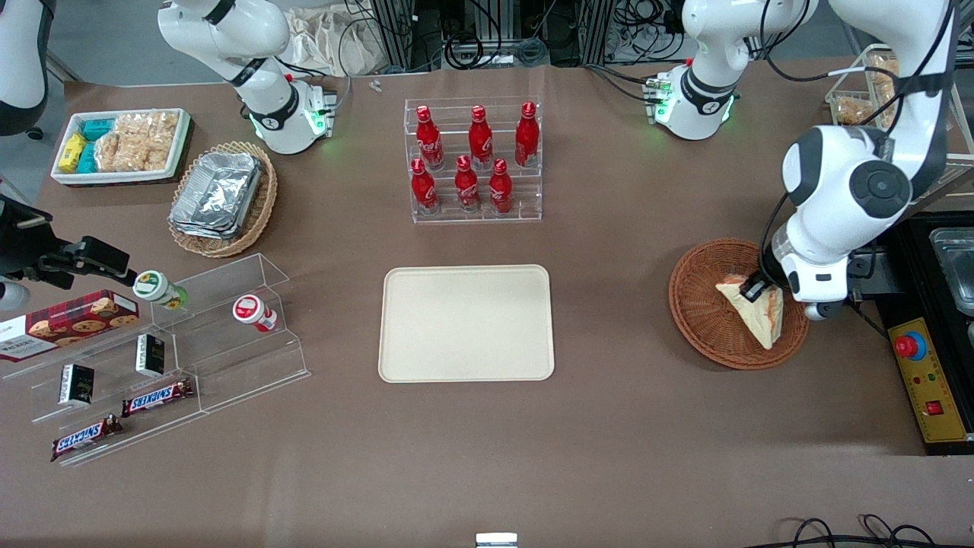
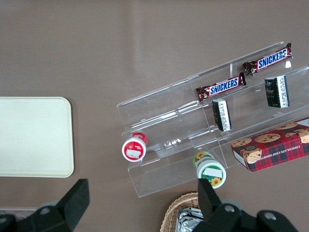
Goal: Place sandwich from basket to tray
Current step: 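Lift the sandwich out of the basket with the left gripper, then carry the held sandwich over to the cream tray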
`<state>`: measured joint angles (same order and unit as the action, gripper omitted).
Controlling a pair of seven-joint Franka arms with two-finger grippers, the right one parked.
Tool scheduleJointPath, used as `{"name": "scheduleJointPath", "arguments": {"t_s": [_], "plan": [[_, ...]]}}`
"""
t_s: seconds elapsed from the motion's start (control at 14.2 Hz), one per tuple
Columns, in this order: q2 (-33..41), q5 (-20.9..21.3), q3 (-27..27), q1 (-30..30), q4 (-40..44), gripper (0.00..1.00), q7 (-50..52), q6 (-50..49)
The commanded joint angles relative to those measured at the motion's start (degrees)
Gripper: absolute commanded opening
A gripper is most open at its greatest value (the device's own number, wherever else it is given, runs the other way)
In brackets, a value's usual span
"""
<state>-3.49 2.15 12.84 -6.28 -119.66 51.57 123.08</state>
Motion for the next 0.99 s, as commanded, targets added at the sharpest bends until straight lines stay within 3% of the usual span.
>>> {"name": "scheduleJointPath", "arguments": {"t_s": [0.0,0.7,0.92], "plan": [[-0.55,0.92,3.06,0.04,7.31,0.0,0.73,-6.34],[-10.03,0.92,17.47,0.13,21.13,0.0,0.91,-11.99],[-15.12,6.08,22.74,0.13,24.03,0.0,1.34,-11.72]]}}
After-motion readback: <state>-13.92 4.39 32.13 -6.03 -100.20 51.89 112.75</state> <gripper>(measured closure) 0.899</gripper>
